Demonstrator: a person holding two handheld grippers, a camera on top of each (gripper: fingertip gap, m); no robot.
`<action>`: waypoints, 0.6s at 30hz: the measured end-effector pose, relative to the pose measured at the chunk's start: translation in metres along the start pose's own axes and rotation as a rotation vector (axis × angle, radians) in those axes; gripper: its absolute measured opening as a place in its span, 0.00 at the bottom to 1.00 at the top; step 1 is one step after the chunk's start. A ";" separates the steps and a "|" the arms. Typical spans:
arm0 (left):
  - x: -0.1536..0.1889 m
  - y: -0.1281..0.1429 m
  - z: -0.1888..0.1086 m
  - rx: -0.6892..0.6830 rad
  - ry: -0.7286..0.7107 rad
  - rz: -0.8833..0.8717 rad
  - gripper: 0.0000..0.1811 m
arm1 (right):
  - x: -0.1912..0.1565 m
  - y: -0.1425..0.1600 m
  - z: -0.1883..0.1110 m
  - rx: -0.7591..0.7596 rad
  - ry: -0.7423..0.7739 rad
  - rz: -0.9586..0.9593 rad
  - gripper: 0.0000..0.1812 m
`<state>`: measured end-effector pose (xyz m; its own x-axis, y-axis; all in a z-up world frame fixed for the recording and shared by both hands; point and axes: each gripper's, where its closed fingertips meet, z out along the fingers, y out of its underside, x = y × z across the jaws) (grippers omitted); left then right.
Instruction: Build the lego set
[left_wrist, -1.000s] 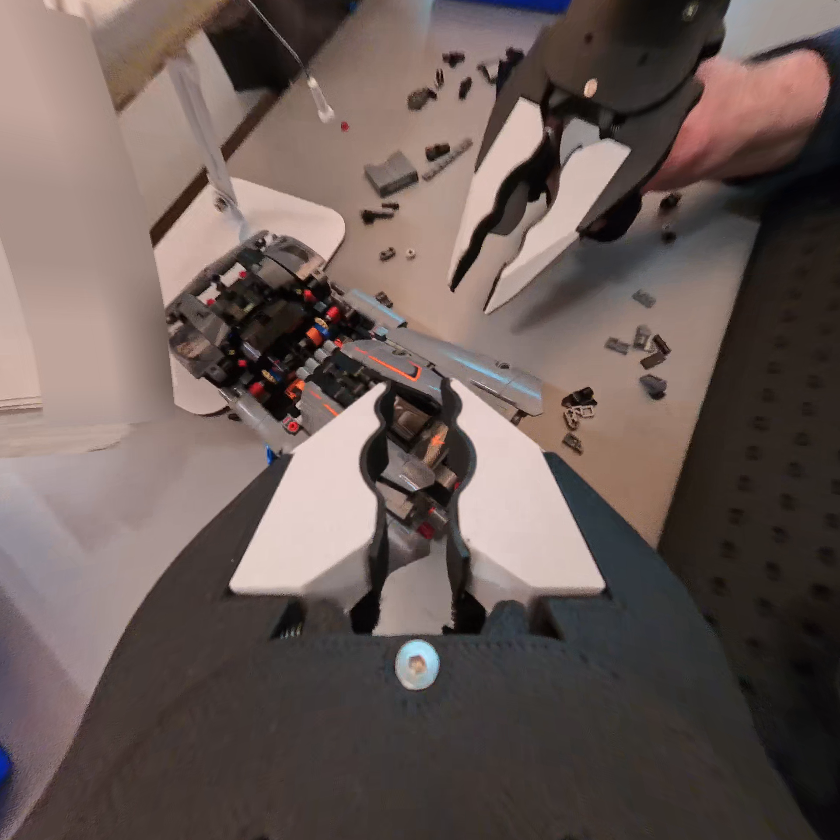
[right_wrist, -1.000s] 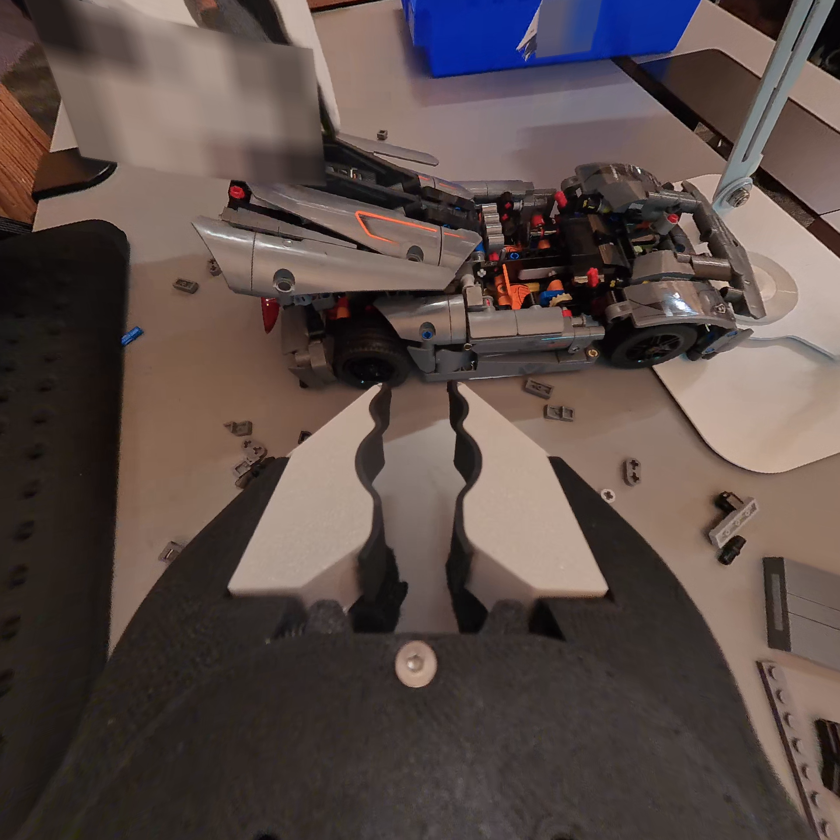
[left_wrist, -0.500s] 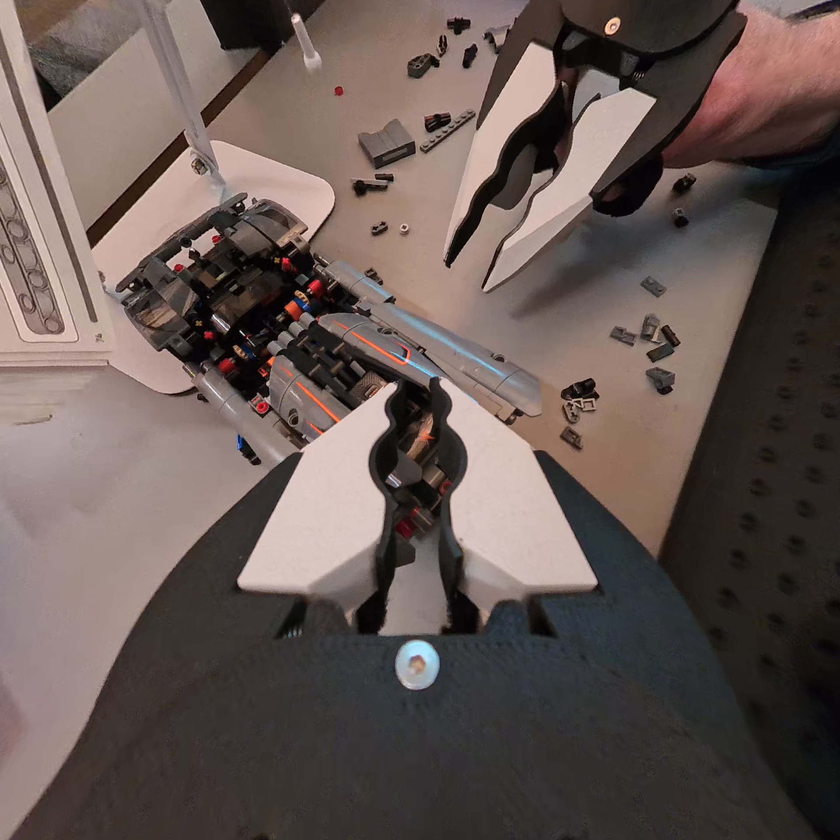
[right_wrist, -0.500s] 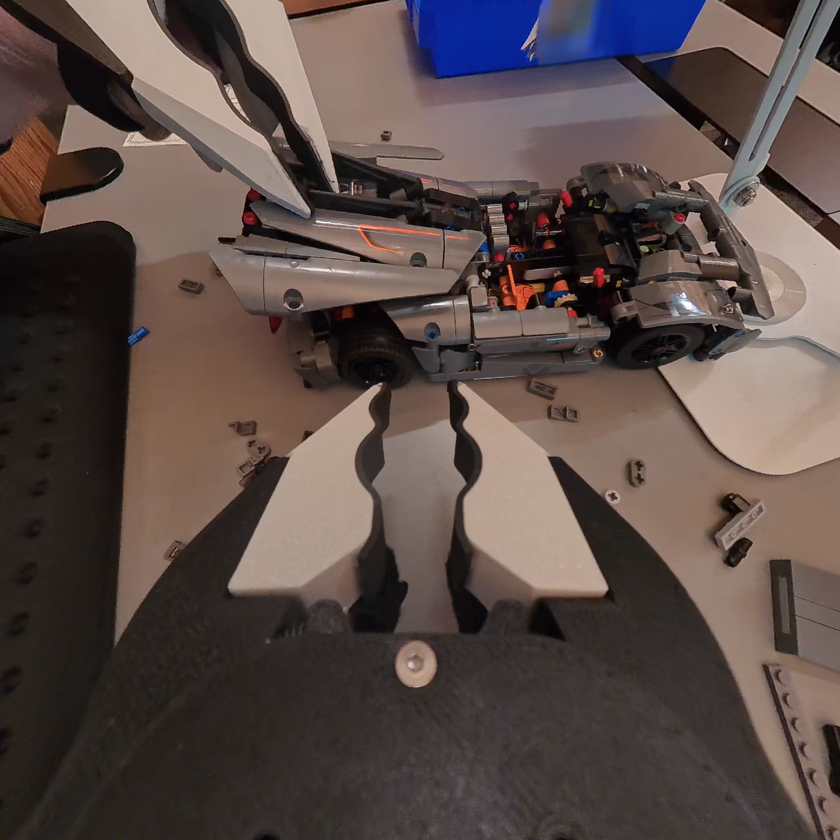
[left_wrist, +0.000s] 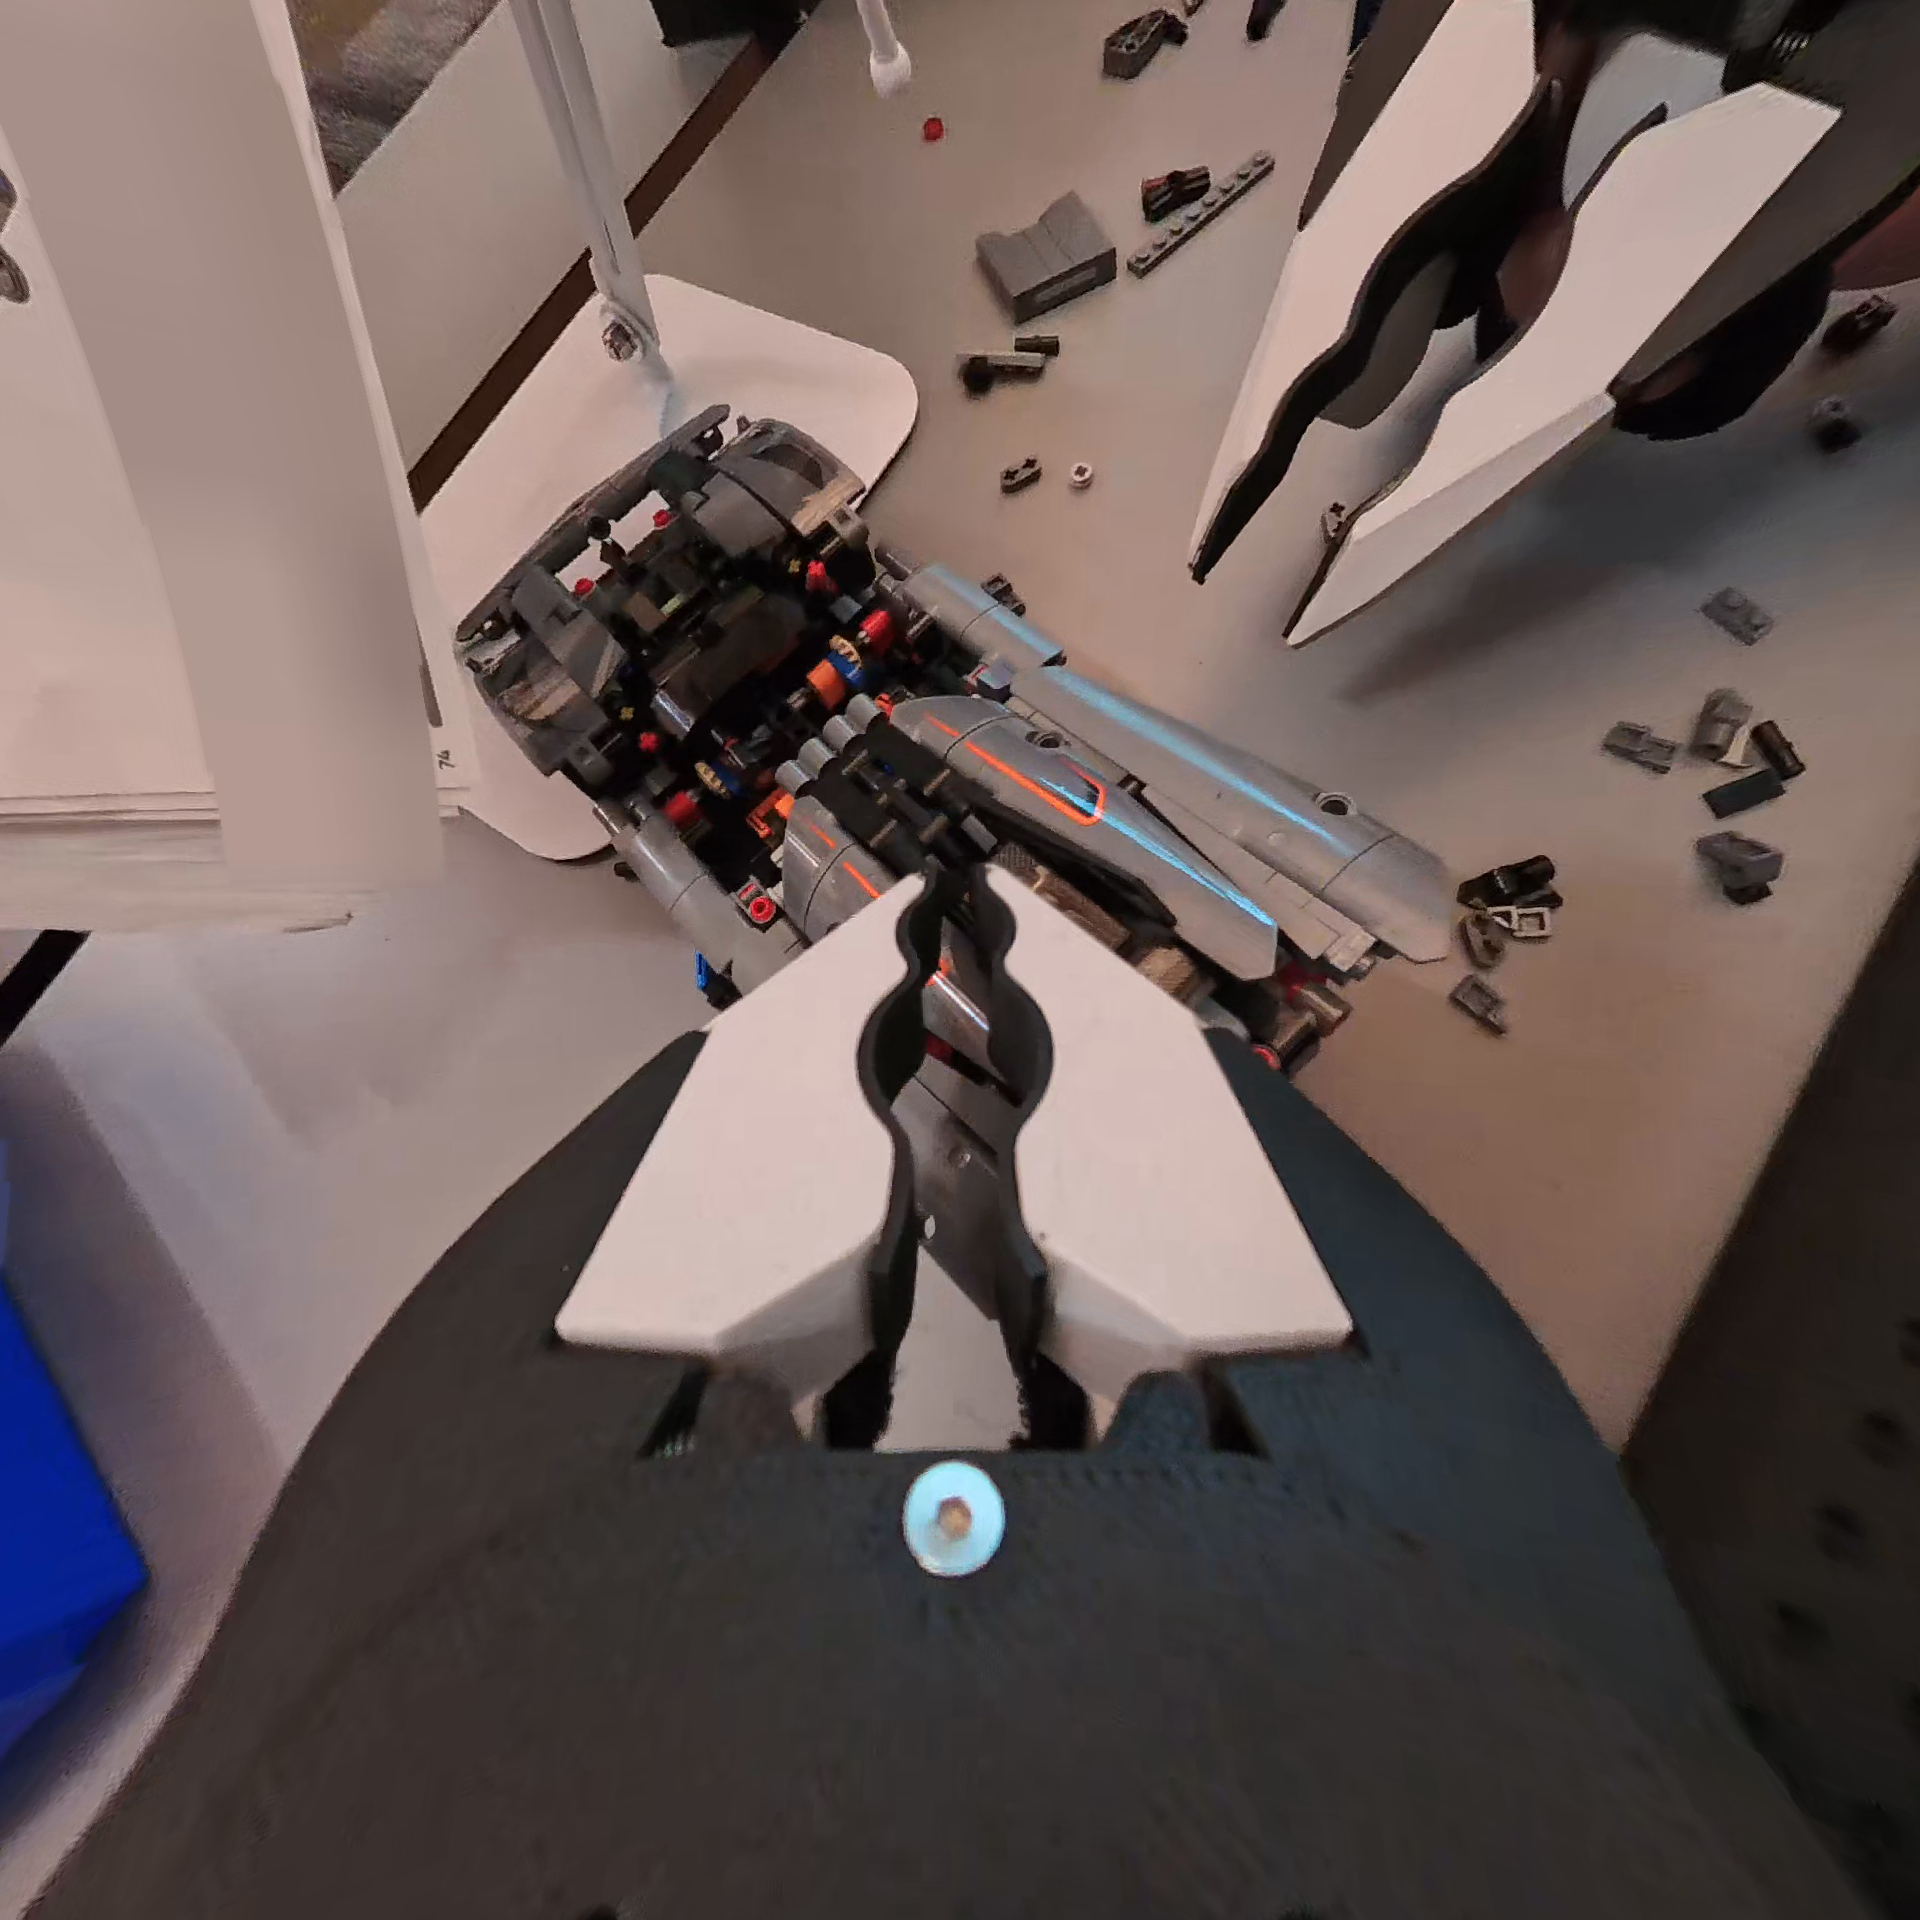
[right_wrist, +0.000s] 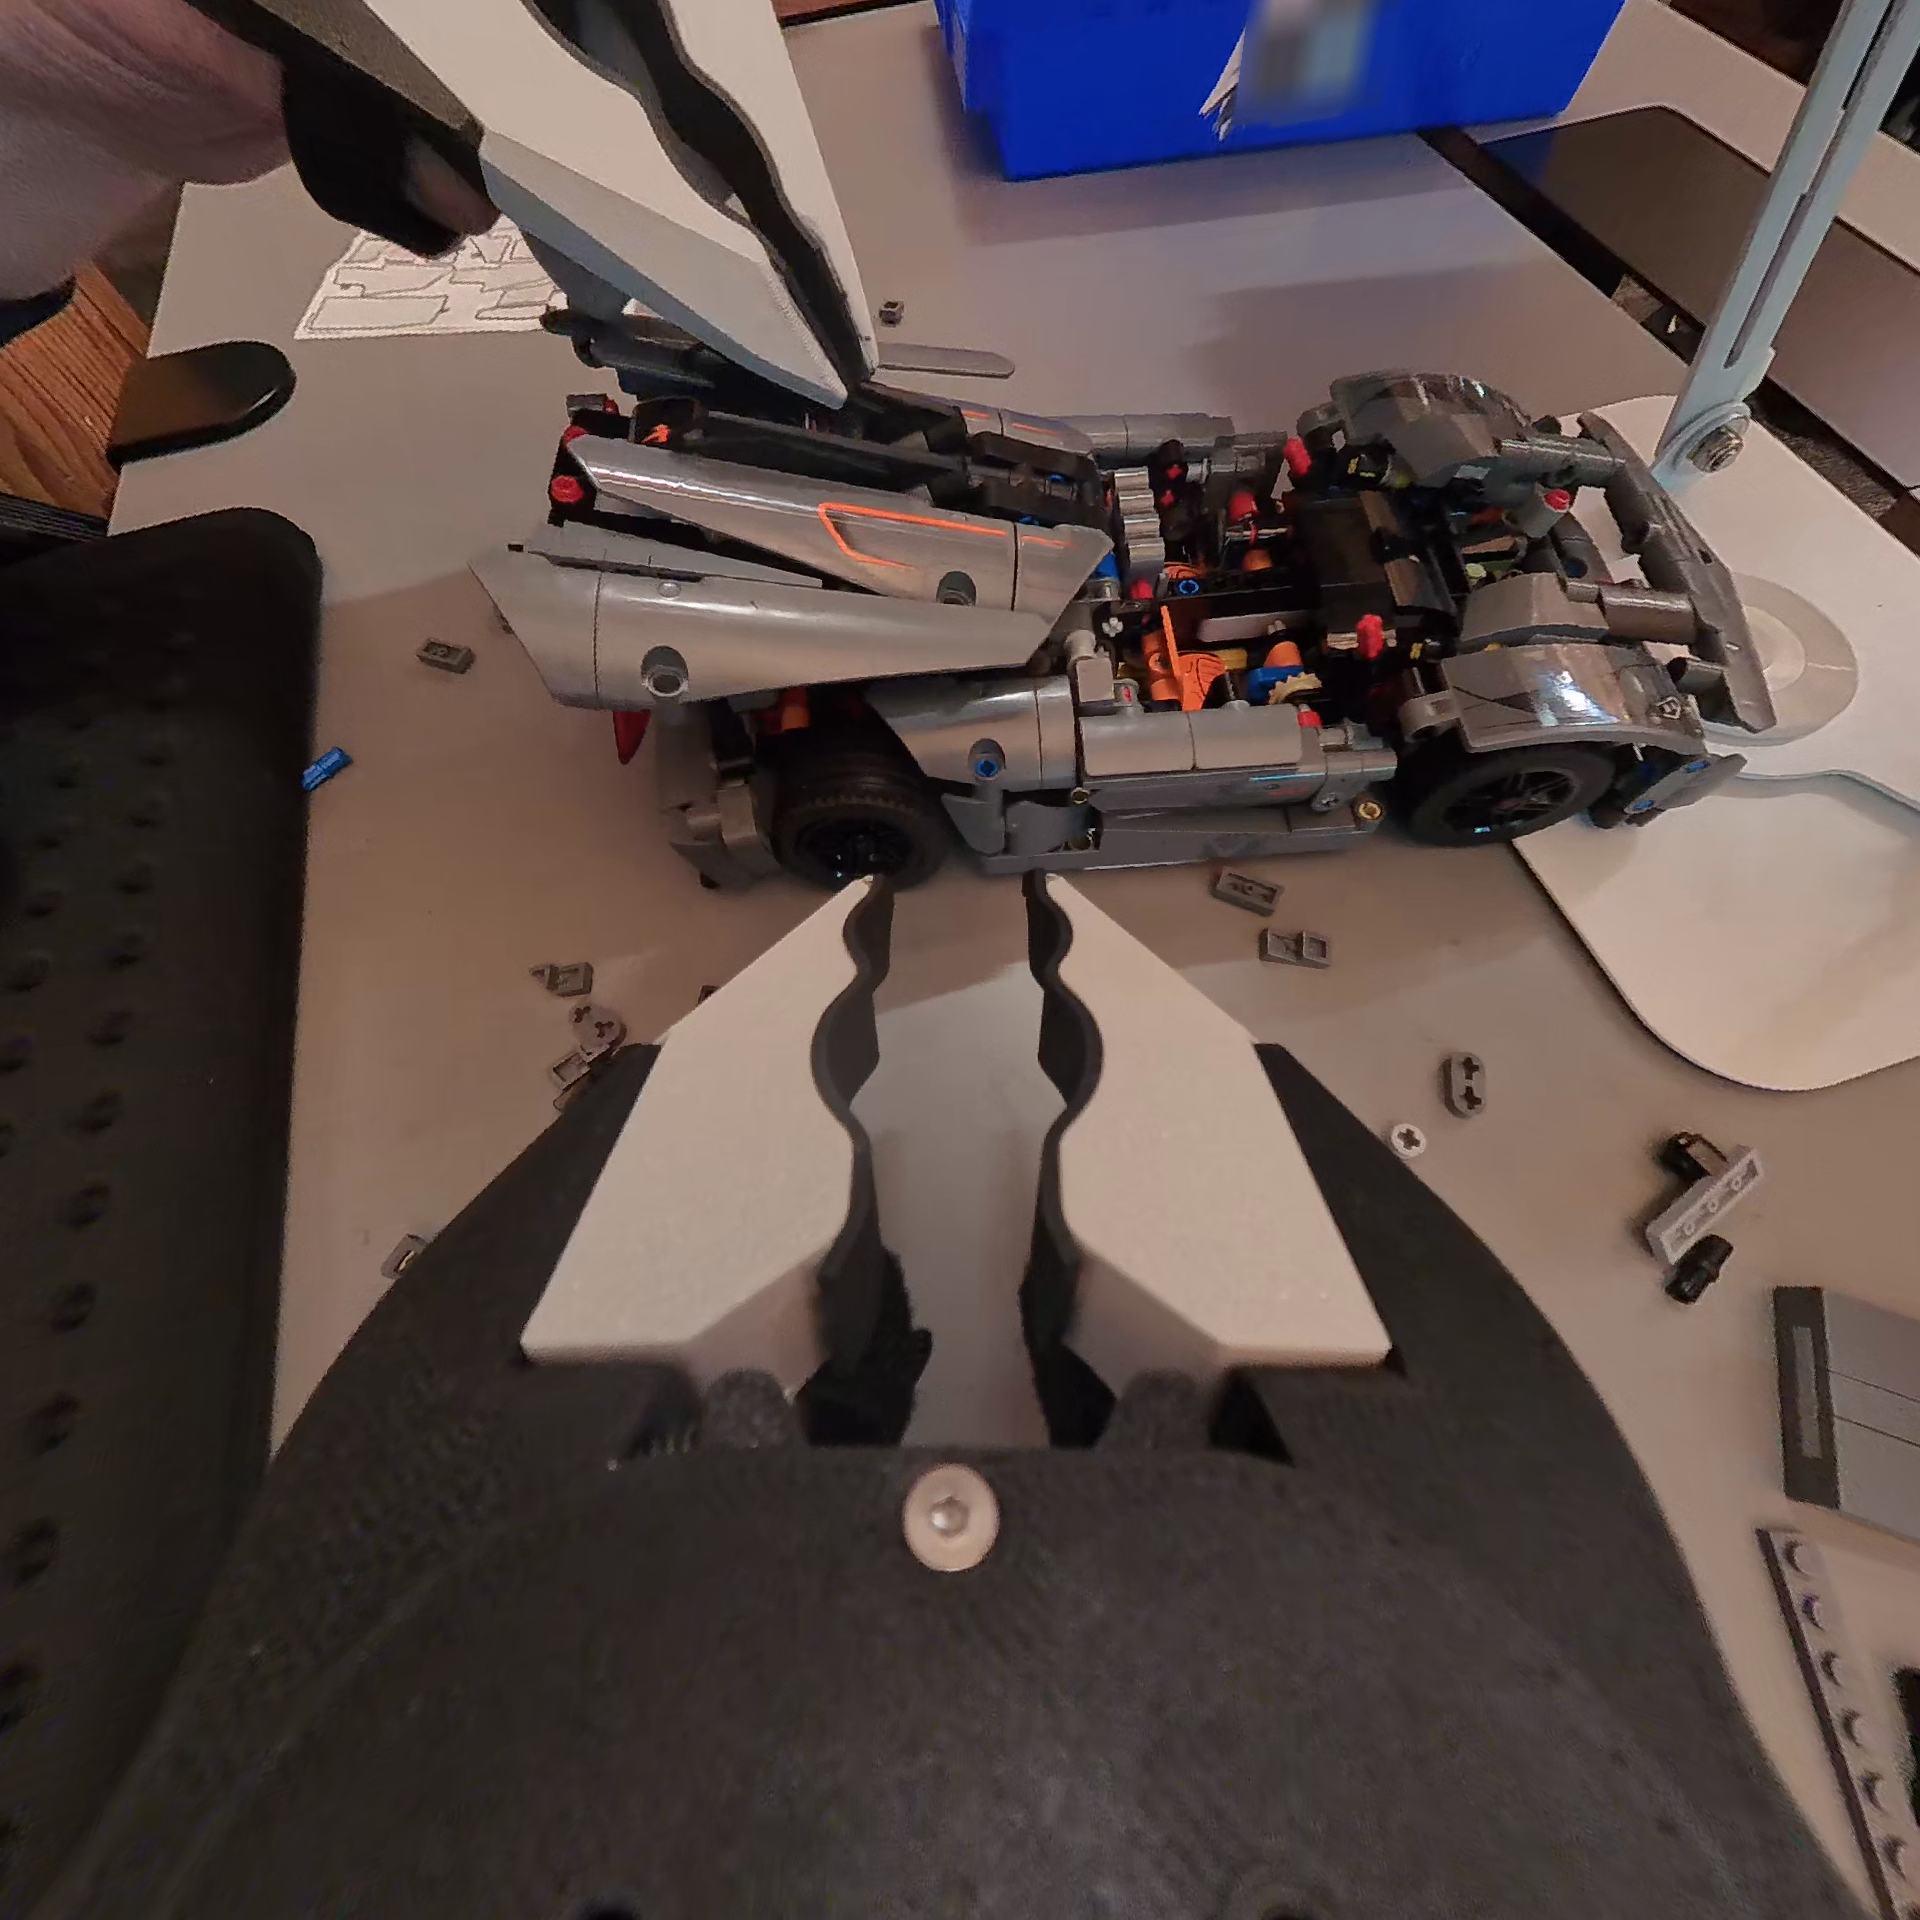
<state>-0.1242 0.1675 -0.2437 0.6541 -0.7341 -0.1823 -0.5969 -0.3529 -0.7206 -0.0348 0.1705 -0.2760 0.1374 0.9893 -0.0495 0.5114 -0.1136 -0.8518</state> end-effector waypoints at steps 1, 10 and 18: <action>0.001 0.000 0.000 0.007 -0.002 0.002 0.01 | 0.000 0.000 0.000 0.000 -0.001 0.001 0.13; 0.006 0.005 -0.003 0.013 -0.086 0.100 0.00 | -0.001 0.002 0.003 -0.008 -0.005 -0.001 0.13; 0.007 0.007 -0.005 0.036 -0.167 0.173 0.00 | -0.001 0.002 0.003 -0.006 -0.006 -0.001 0.13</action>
<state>-0.1258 0.1566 -0.2468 0.6127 -0.6749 -0.4111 -0.6920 -0.2070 -0.6916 -0.0363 0.1690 -0.2790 0.1324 0.9898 -0.0518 0.5168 -0.1135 -0.8486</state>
